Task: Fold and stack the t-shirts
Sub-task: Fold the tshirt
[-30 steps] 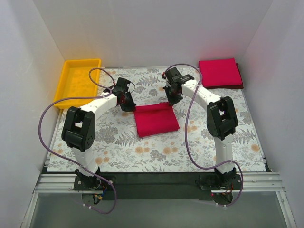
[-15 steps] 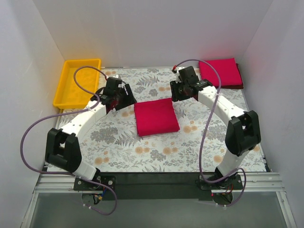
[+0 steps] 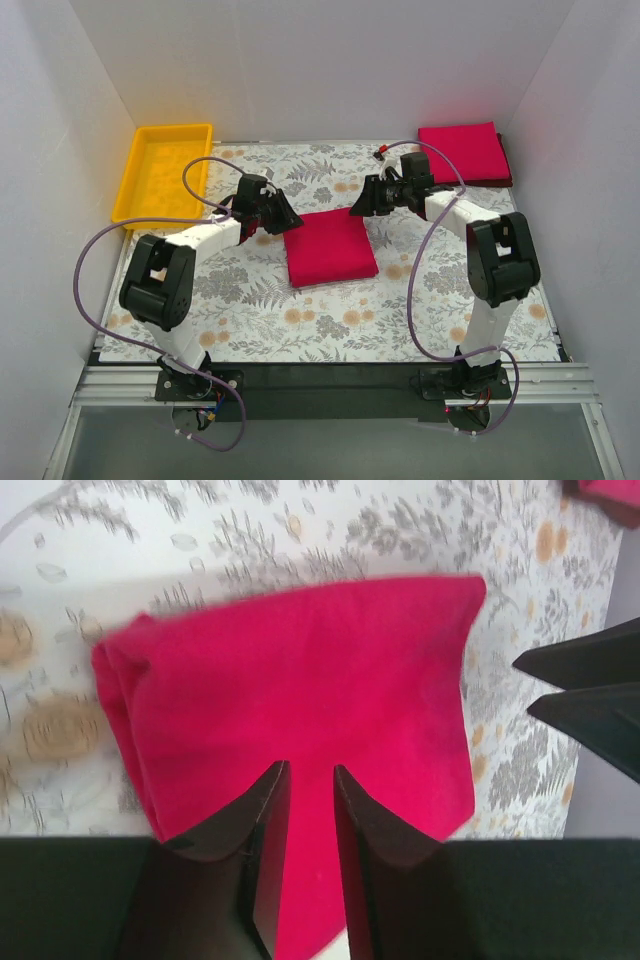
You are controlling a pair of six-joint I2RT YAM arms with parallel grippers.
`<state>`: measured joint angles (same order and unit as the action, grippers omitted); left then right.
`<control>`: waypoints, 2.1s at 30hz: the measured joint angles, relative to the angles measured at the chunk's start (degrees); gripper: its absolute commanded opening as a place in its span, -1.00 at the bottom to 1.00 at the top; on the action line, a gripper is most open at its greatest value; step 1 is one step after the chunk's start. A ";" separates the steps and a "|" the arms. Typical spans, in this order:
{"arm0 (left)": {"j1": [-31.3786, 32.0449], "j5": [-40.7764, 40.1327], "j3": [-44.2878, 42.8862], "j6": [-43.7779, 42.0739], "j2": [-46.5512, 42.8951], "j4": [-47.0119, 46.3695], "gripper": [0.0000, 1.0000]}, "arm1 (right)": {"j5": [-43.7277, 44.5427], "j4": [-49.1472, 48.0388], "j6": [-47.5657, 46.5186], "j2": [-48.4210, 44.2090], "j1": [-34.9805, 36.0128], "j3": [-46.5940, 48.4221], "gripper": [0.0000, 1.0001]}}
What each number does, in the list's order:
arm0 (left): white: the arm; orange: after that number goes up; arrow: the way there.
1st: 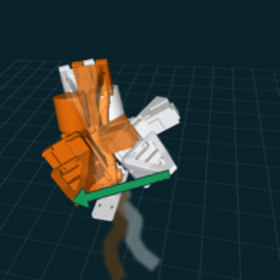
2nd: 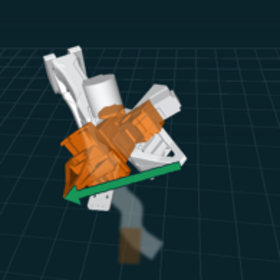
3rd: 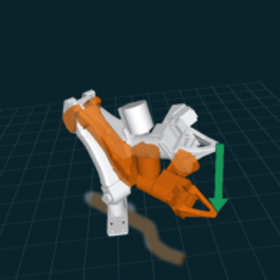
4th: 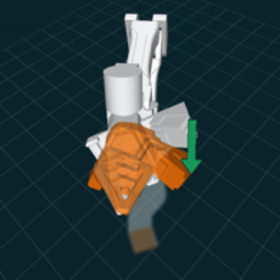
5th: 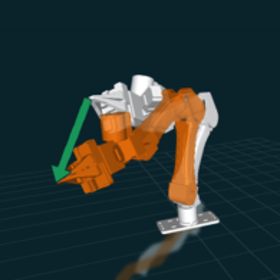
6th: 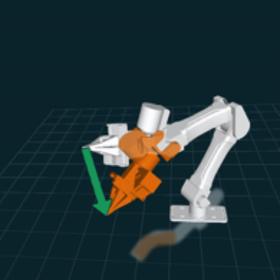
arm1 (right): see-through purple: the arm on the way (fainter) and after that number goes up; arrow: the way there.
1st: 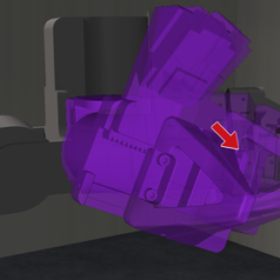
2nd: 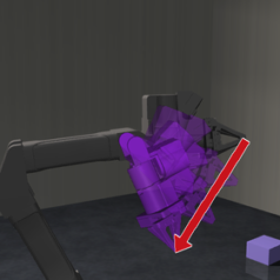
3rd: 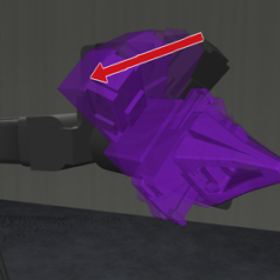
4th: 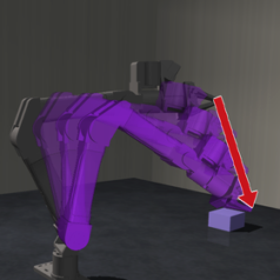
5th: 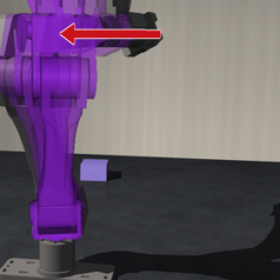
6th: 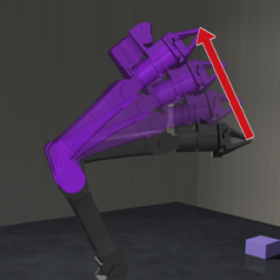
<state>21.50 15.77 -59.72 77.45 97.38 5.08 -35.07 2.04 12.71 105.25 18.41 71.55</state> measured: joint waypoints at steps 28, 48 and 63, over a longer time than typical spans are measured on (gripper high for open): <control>-3.26 5.14 -4.55 6.69 0.07 -4.63 0.16 | -14.05 -24.92 23.61 -2.16 -5.44 -12.11 -0.23; 5.46 6.62 22.56 19.67 0.68 -18.64 -1.00 | -17.84 -65.75 45.92 15.85 0.63 -31.69 -0.63; 2.82 4.26 24.17 15.54 -13.00 -7.43 -0.60 | -16.57 -58.31 43.63 -2.10 -0.37 -35.34 -0.65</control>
<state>24.32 20.03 -35.55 92.99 84.38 -2.35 -51.64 -56.27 56.34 103.15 18.04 36.21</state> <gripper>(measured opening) 0.182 0.177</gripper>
